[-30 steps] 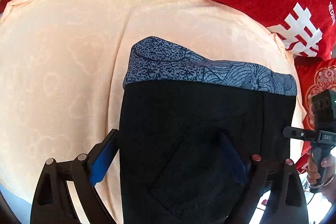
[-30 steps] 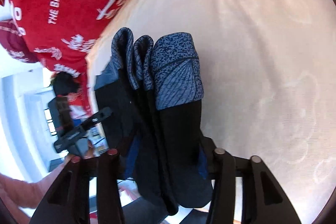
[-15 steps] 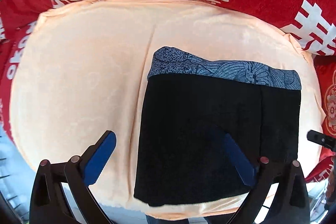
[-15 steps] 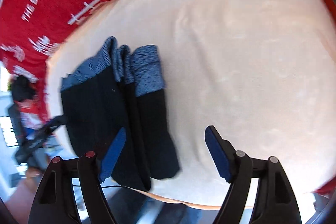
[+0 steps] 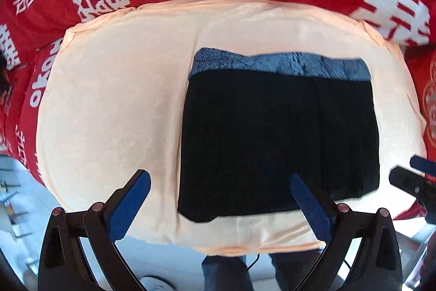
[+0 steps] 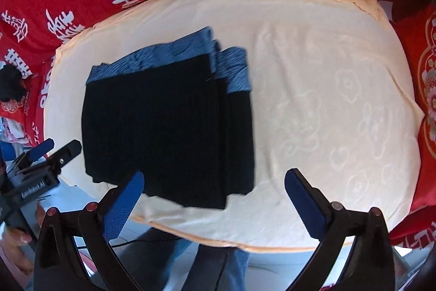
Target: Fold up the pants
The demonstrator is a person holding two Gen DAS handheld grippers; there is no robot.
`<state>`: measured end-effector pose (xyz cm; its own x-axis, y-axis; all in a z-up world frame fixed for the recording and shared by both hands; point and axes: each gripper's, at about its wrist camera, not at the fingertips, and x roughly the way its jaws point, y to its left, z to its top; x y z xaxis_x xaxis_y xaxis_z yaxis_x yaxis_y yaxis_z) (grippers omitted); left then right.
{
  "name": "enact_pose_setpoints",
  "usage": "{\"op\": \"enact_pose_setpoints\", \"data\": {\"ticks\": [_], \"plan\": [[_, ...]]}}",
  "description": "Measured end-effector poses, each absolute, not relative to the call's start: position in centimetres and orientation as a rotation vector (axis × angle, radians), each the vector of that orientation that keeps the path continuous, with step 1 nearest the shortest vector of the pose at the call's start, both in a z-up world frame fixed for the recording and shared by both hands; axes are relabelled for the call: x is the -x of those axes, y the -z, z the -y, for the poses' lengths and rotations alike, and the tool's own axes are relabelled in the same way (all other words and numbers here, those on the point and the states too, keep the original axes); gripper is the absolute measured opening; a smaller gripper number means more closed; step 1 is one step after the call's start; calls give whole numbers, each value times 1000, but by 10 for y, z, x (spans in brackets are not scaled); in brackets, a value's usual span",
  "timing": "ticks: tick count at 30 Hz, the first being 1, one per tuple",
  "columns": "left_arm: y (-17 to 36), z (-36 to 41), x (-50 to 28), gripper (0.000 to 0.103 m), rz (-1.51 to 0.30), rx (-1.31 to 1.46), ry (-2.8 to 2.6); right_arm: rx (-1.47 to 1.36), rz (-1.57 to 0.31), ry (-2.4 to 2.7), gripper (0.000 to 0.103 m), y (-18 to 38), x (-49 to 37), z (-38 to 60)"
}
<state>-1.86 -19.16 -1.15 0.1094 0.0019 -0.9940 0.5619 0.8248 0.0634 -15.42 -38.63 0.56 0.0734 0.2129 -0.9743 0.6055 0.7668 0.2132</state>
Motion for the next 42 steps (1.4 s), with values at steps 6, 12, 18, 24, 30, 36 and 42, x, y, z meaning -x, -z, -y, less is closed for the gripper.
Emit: {"op": "enact_pose_setpoints", "data": {"ticks": [6,12,18,24,30,36,42], "plan": [[-1,175,27,103,-1443,-513,423,-723,-1524,392,103,-15,149,361],[-9,161,28,103,-1453,-522,414,-716,-1535,434,103,-30,151,345],[-14,157,22,103,-1447,-530,414,-678,-1547,450,103,-42,153,333],[-16,157,22,103,-1443,-532,431,-645,-1556,460,103,-48,150,326],[-16,158,26,103,-1453,-545,449,-635,-1552,463,103,-52,145,325],[-14,158,25,103,-1461,-540,435,-623,-1554,462,103,-51,140,325],[-13,157,24,103,-1471,-529,429,-612,-1566,462,103,-49,137,325]]}}
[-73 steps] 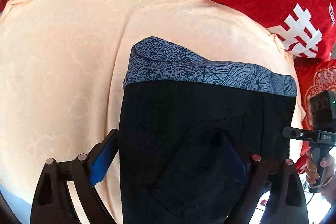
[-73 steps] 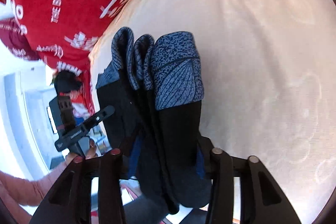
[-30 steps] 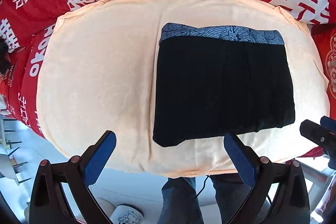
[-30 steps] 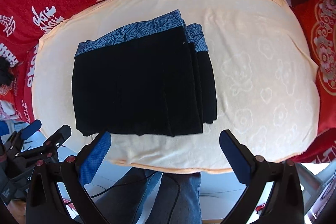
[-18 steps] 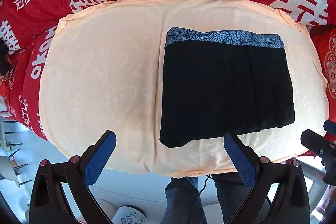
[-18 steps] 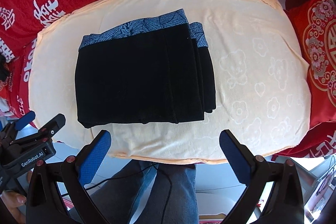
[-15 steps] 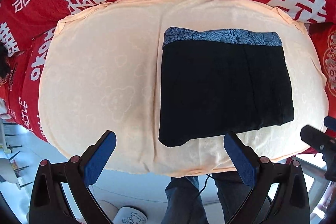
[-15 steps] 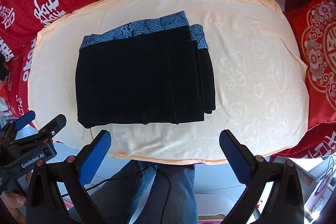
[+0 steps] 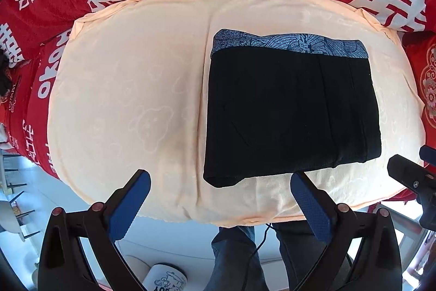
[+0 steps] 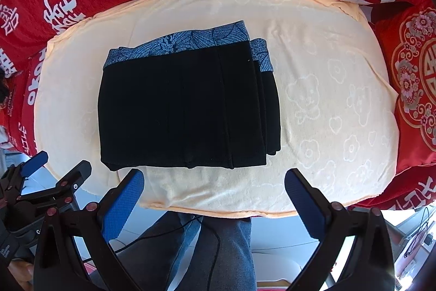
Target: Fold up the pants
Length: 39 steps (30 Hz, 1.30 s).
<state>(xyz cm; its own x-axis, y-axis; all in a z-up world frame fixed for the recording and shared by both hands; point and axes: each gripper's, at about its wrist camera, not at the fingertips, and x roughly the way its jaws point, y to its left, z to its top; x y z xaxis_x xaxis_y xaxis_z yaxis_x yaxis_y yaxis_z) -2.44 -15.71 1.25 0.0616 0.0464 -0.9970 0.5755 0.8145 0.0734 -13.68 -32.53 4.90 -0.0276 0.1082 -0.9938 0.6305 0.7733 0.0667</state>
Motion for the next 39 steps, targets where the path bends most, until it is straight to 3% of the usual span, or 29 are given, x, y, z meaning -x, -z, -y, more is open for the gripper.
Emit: {"op": "enact_pose_setpoints", "data": {"ticks": [39], "plan": [[-12,163,26,103,-1446,-565,460,-566,-1593,459,103,-40,134,323]]}}
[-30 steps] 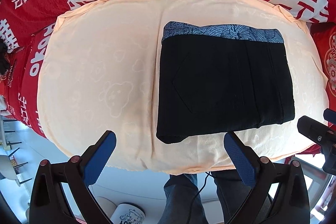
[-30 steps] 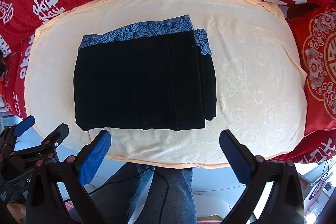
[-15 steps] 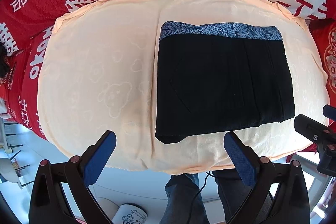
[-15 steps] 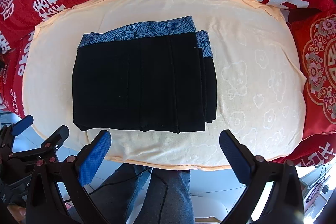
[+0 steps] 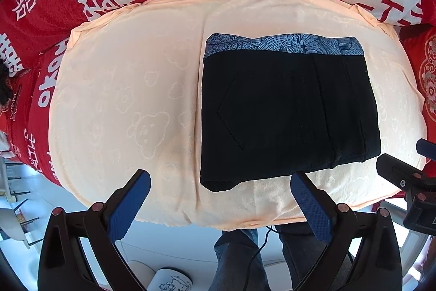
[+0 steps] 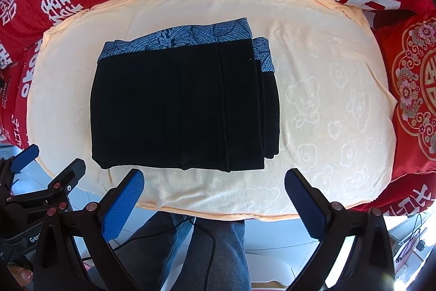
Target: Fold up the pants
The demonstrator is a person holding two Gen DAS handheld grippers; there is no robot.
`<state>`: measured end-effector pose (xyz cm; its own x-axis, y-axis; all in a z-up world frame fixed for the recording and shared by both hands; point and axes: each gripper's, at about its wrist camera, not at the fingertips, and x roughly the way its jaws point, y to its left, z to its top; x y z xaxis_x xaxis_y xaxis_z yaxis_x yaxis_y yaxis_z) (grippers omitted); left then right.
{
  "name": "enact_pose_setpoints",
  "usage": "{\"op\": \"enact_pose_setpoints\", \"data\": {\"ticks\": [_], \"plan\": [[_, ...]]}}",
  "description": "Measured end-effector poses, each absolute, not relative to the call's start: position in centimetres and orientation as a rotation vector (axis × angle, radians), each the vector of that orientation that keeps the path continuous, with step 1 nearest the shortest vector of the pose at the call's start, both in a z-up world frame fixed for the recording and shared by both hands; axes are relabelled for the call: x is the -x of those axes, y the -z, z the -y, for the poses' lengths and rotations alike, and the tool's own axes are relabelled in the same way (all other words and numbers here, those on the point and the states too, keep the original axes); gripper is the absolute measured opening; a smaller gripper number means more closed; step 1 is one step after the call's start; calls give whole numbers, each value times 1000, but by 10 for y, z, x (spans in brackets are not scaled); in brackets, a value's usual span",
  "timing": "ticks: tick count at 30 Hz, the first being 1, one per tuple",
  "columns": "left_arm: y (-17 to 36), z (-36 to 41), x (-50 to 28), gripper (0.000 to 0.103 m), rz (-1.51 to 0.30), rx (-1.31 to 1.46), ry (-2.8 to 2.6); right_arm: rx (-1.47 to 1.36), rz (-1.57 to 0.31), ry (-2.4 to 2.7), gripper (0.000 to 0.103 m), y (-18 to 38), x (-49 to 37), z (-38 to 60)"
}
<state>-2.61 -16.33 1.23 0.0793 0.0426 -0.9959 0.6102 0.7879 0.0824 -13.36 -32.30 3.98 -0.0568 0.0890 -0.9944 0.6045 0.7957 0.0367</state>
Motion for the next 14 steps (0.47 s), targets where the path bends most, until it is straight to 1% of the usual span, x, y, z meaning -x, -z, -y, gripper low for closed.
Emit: {"op": "enact_pose_setpoints", "data": {"ticks": [14], "plan": [[-16,168,28,103,-1418,-565,496,-559,-1607,455,103,-35,133,323]]}}
